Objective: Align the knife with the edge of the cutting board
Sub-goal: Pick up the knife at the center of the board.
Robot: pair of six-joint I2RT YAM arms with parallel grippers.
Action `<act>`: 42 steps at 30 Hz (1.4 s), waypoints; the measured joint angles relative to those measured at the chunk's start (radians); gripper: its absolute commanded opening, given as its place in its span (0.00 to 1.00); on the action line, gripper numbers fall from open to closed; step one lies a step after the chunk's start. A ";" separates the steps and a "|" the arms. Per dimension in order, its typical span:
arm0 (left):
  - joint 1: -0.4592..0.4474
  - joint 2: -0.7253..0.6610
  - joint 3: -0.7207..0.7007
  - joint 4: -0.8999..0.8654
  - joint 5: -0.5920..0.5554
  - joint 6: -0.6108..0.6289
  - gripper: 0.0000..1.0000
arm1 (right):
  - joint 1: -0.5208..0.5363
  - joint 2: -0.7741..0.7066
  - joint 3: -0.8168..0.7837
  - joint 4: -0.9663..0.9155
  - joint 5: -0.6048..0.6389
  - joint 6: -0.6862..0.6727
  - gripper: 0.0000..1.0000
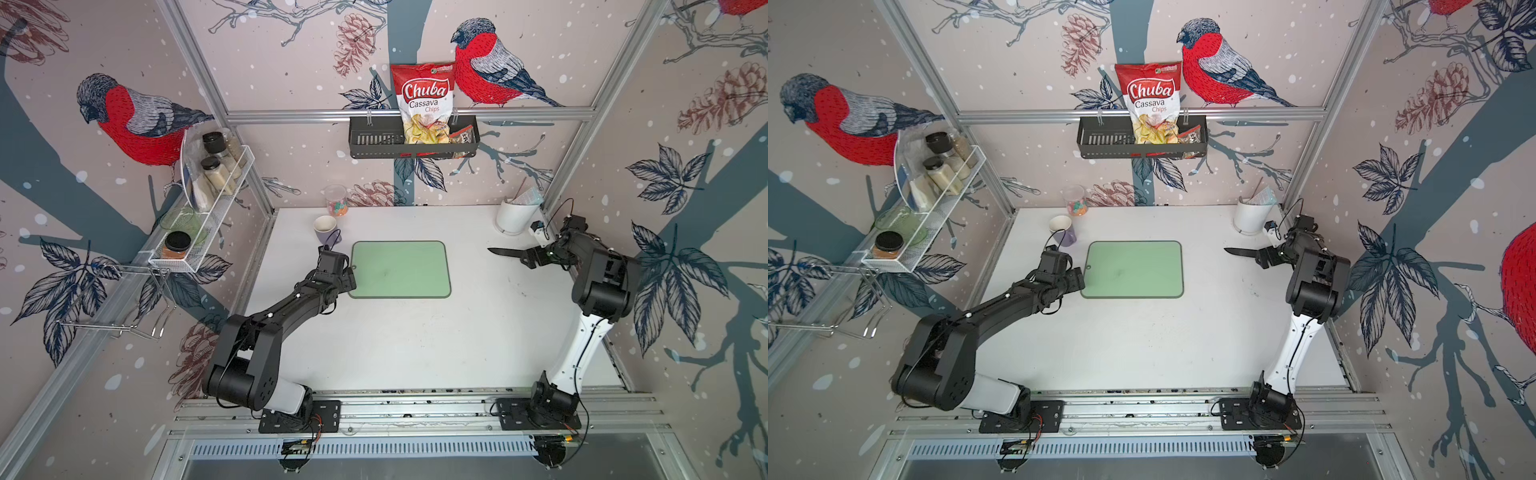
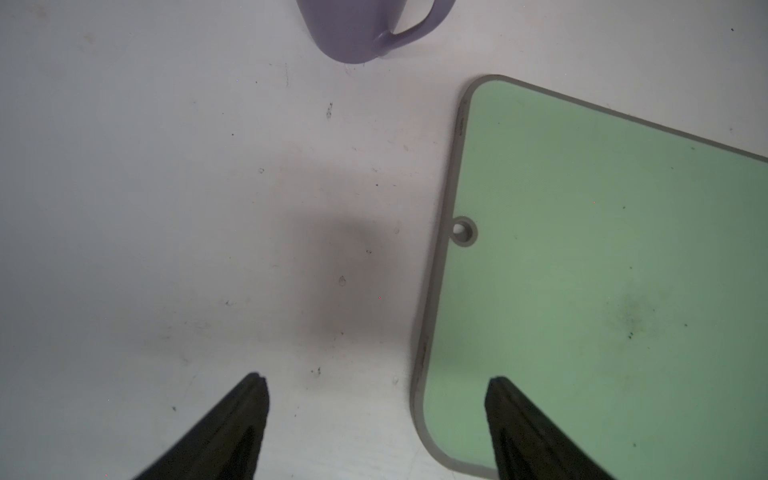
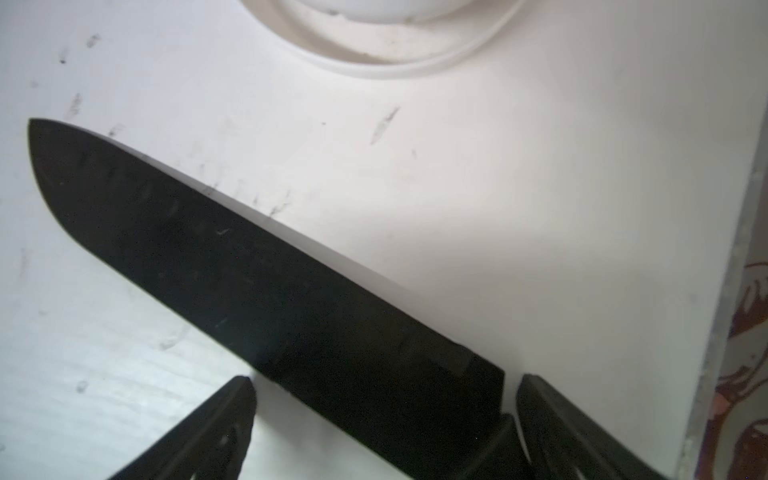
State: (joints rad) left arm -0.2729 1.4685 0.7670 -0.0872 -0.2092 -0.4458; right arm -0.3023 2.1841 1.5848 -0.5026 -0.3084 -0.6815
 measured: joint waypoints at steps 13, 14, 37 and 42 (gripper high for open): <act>-0.010 -0.052 -0.005 -0.023 0.005 0.000 0.85 | 0.178 -0.082 -0.069 -0.170 0.165 0.124 1.00; -0.010 -0.059 -0.007 -0.024 0.008 0.000 0.86 | 0.194 -0.081 -0.063 -0.189 0.179 0.136 1.00; -0.010 -0.106 -0.028 -0.035 0.022 -0.002 0.86 | 0.466 -0.194 -0.141 -0.467 0.314 0.557 0.96; -0.010 -0.103 -0.028 -0.036 0.022 -0.002 0.86 | 0.461 -0.196 -0.150 -0.441 0.326 0.613 0.93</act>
State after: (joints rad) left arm -0.2832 1.3651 0.7391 -0.1234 -0.1875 -0.4480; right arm 0.1589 1.9884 1.4345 -0.9440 0.0177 -0.0685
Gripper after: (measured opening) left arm 0.860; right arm 0.930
